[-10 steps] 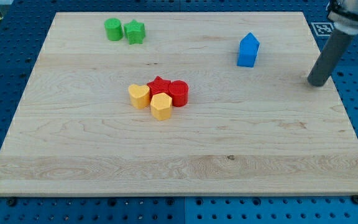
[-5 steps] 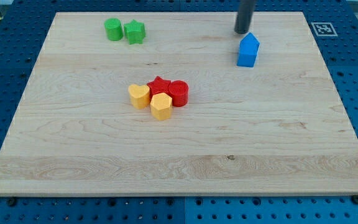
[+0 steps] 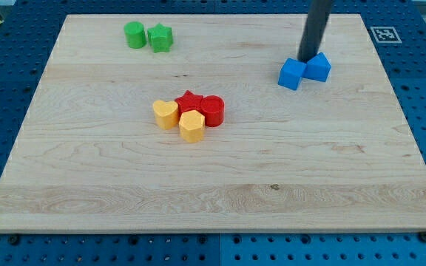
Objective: Separate the blue blocks from each other
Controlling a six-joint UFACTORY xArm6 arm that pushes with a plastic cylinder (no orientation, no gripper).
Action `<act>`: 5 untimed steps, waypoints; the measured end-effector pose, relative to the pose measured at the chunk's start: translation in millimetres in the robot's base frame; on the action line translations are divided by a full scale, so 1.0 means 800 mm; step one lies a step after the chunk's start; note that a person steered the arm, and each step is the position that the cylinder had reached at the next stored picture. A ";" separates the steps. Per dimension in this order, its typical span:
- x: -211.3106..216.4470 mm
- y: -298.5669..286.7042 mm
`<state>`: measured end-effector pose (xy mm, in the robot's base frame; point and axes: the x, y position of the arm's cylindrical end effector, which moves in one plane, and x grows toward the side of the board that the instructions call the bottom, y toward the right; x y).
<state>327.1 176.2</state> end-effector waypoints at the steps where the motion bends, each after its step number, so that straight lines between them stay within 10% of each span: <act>1: 0.010 0.022; 5: 0.018 0.024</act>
<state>341.8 195.3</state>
